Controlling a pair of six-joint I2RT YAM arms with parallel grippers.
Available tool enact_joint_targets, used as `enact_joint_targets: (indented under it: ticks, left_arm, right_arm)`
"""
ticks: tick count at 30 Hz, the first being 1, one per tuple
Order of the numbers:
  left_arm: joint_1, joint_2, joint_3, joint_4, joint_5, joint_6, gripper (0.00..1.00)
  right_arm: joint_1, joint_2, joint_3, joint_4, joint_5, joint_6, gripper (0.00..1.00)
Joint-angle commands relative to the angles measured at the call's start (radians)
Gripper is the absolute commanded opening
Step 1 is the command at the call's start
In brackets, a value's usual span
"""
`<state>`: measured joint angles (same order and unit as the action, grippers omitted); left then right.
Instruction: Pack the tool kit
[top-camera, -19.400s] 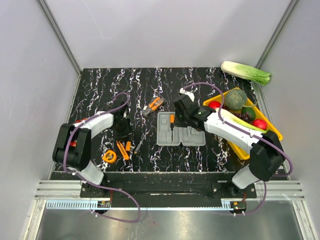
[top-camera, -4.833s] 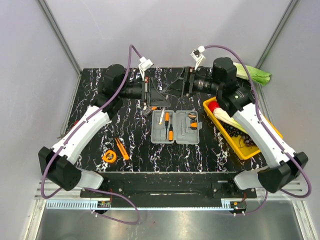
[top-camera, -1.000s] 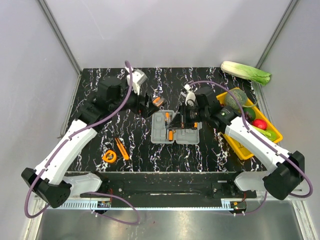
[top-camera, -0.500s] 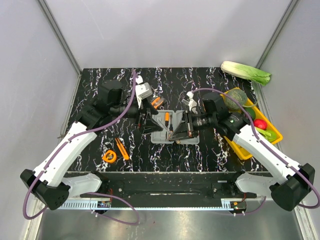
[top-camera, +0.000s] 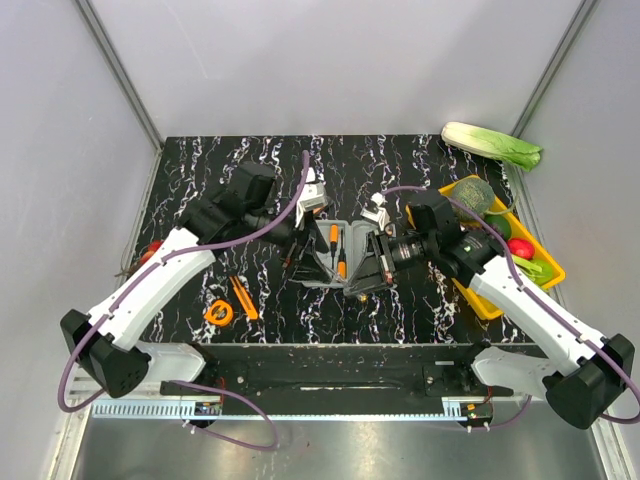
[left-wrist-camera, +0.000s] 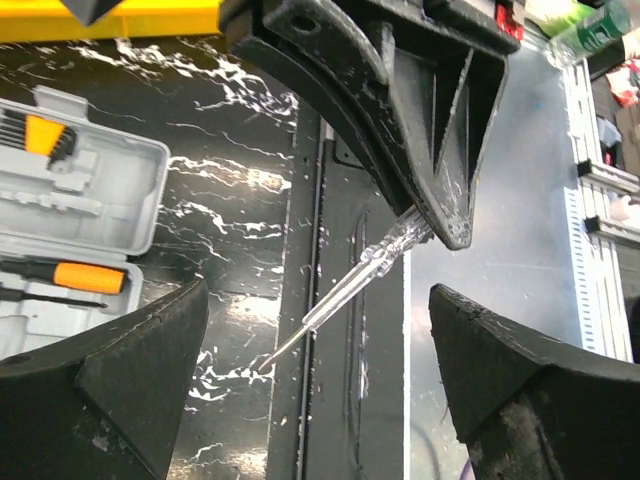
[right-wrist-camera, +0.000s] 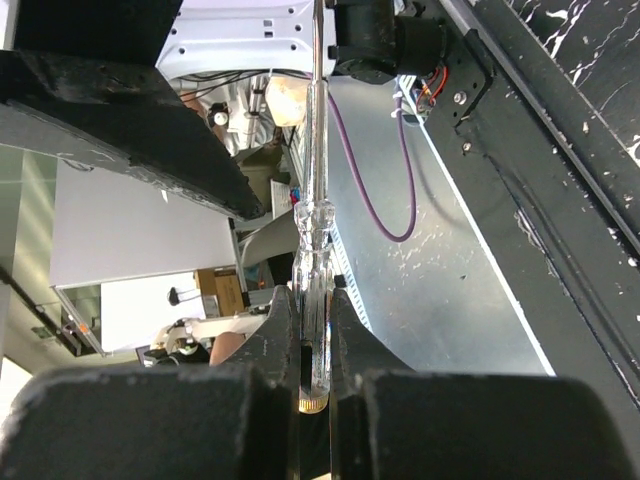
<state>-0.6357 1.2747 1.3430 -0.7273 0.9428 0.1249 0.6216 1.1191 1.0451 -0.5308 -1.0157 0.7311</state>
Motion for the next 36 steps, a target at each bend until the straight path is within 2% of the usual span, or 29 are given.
enact_joint_targets:
  ticks: [1, 6, 9, 12, 21, 23, 25, 28, 32, 34, 35, 36]
  left_arm:
    - [-0.012, 0.014, 0.087, -0.101, 0.115, 0.136, 0.93]
    - [-0.031, 0.044, 0.128, -0.236, 0.194, 0.264, 0.84]
    - [-0.058, 0.052, 0.125, -0.258, 0.162, 0.282, 0.76]
    - [-0.079, 0.071, 0.128, -0.259, 0.131, 0.271, 0.75]
    - [-0.096, 0.124, 0.153, -0.261, 0.128, 0.245, 0.38]
    - [-0.097, 0.127, 0.15, -0.261, 0.131, 0.245, 0.22]
    - [-0.102, 0.127, 0.145, -0.261, 0.125, 0.248, 0.01]
    - [-0.107, 0.121, 0.14, -0.259, 0.11, 0.249, 0.0]
    - [-0.108, 0.094, 0.127, -0.23, 0.07, 0.223, 0.0]
    - [-0.108, 0.08, 0.111, -0.189, 0.028, 0.19, 0.0]
    - [-0.107, 0.074, 0.102, -0.172, 0.002, 0.17, 0.0]
    - [-0.107, 0.063, 0.093, -0.153, -0.021, 0.153, 0.0]
  right_arm:
    - [-0.002, -0.028, -0.003, 0.031, -0.092, 0.005, 0.0]
    - [-0.003, -0.041, 0.004, 0.031, -0.142, -0.012, 0.0]
    - [-0.002, -0.038, 0.009, 0.029, -0.164, -0.022, 0.0]
    - [-0.002, -0.025, 0.016, 0.011, -0.173, -0.044, 0.0]
    - [-0.002, -0.021, 0.003, -0.018, -0.158, -0.087, 0.0]
    - [0.0, -0.016, 0.003, -0.029, -0.152, -0.099, 0.0]
    - [0.0, -0.012, 0.007, -0.041, -0.141, -0.108, 0.0]
    - [0.0, -0.001, 0.019, -0.044, -0.121, -0.113, 0.01]
    - [-0.002, 0.01, 0.044, -0.052, -0.049, -0.13, 0.18]
    - [-0.003, 0.015, 0.055, -0.054, 0.017, -0.136, 0.36]
    - [-0.002, 0.015, 0.059, -0.052, 0.049, -0.136, 0.41]
    - [-0.003, 0.016, 0.064, -0.048, 0.072, -0.136, 0.52]
